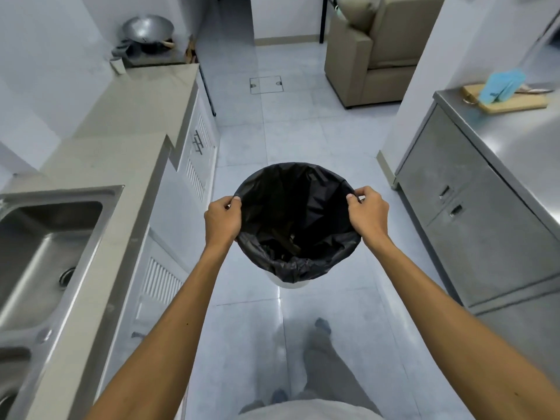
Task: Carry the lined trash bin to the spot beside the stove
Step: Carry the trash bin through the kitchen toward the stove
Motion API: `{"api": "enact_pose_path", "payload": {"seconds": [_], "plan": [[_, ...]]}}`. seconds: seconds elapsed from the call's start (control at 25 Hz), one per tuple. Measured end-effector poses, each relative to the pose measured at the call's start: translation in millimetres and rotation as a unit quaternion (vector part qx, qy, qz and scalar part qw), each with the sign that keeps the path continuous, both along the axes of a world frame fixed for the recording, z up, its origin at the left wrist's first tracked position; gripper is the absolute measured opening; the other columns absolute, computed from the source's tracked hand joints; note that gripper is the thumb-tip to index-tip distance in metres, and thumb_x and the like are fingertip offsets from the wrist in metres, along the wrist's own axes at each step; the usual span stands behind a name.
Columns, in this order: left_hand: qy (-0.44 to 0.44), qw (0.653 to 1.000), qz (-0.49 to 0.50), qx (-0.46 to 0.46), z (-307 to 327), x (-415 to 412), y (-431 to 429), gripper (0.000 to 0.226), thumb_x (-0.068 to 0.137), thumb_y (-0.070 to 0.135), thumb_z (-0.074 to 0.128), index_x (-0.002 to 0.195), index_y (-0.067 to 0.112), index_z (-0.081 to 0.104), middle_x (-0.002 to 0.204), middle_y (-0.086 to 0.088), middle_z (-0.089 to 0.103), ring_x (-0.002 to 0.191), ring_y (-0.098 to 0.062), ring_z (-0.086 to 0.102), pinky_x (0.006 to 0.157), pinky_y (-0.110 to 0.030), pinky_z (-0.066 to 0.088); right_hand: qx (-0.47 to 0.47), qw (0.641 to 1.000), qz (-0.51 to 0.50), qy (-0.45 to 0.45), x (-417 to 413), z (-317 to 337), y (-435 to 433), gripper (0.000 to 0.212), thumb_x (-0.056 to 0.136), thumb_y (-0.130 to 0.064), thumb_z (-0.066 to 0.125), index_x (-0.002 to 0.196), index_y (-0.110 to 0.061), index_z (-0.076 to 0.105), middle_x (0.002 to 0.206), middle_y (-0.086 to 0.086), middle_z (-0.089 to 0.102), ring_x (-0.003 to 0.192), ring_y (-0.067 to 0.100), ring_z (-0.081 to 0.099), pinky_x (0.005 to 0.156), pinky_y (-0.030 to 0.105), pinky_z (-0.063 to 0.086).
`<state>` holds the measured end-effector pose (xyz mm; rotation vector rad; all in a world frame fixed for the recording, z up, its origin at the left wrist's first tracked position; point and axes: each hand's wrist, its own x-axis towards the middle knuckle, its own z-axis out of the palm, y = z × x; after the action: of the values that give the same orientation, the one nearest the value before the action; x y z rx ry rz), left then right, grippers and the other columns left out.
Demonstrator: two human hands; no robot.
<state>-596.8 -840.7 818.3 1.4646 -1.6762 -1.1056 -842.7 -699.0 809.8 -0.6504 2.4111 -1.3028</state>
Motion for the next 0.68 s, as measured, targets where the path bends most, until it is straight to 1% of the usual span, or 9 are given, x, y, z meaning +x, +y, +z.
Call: {"api": "enact_pose_path", "payload": {"seconds": [0.08,0.2,0.28,0.36,0.44,0.52,0.6,0.68], "plan": [[-0.001,1.0,0.012,0.008,-9.0,-34.3,-46.2,0.036,0.1,0.03,0.049,0.086,0.006,0.072,0.073,-0.007,0.065,0.066,-0.018,0.058,0.063,-0.03,0.047,0.003,1.0,0.007,-0.002,-37.7,-2.9,-48.0,0.025,0.098,-0.027,0.057,0.112,-0.01,0.069,0.103,0.011,0.071,0.079,0.018,0.065,0.075,0.031,0.05],[0.006,1.0,0.027,0.006,-8.6,-87.1,-108.8,0.035,0.1,0.03,0.05,0.086,0.007,0.073,0.075,-0.007,0.066,0.068,-0.018,0.059,0.062,-0.029,0.046,0.004,1.0,0.026,0.001,-92.9,1.1,-118.2,0.025,0.098,-0.026,0.057,0.112,-0.01,0.069,0.1,0.01,0.071,0.077,0.017,0.063,0.074,0.029,0.047],[0.006,0.999,0.046,0.002,-7.5,-123.1,-152.7,0.035,0.099,0.03,0.05,0.086,0.007,0.073,0.078,-0.01,0.068,0.069,-0.019,0.059,0.064,-0.032,0.048,0.005,0.999,0.038,0.014,-133.3,7.0,-166.3,0.024,0.098,-0.026,0.057,0.113,-0.01,0.068,0.099,0.011,0.071,0.08,0.021,0.063,0.075,0.03,0.046],[0.019,0.998,0.055,0.003,-0.9,-159.8,-192.5,0.035,0.099,0.029,0.05,0.086,0.006,0.073,0.078,-0.01,0.068,0.069,-0.018,0.059,0.065,-0.033,0.049,0.003,0.998,0.059,0.018,-171.0,17.1,-214.1,0.025,0.098,-0.027,0.057,0.114,-0.01,0.068,0.1,0.011,0.071,0.084,0.023,0.064,0.076,0.03,0.046],[0.023,0.997,0.069,-0.006,4.9,-192.6,-234.4,0.035,0.098,0.027,0.051,0.084,0.002,0.072,0.074,-0.008,0.065,0.064,-0.014,0.055,0.061,-0.029,0.045,-0.001,0.998,0.059,0.032,-208.6,24.2,-260.9,0.026,0.097,-0.027,0.058,0.113,-0.009,0.069,0.099,0.011,0.071,0.087,0.024,0.064,0.078,0.031,0.048],[0.03,0.997,0.074,-0.018,14.5,-218.0,-271.5,0.033,0.097,0.024,0.052,0.084,0.001,0.071,0.074,-0.007,0.063,0.061,-0.01,0.052,0.056,-0.024,0.041,-0.014,0.997,0.067,0.027,-236.7,30.2,-302.1,0.025,0.096,-0.027,0.059,0.111,-0.01,0.07,0.099,0.01,0.072,0.089,0.025,0.067,0.082,0.035,0.054],[0.033,0.996,0.081,-0.027,25.5,-248.5,-319.4,0.028,0.096,0.022,0.054,0.083,0.005,0.072,0.074,-0.003,0.063,0.061,-0.006,0.052,0.055,-0.022,0.041,-0.021,0.998,0.064,0.02,-266.8,37.8,-352.9,0.023,0.095,-0.027,0.059,0.109,-0.012,0.07,0.101,0.009,0.071,0.092,0.024,0.068,0.085,0.037,0.056],[0.037,0.995,0.089,-0.032,30.4,-275.6,-370.4,0.026,0.095,0.022,0.054,0.082,0.008,0.072,0.072,0.0,0.062,0.061,-0.006,0.052,0.055,-0.022,0.041,-0.027,0.998,0.063,0.01,-295.3,38.0,-404.4,0.021,0.095,-0.027,0.059,0.106,-0.014,0.07,0.102,0.009,0.071,0.092,0.024,0.068,0.085,0.037,0.057]]}}
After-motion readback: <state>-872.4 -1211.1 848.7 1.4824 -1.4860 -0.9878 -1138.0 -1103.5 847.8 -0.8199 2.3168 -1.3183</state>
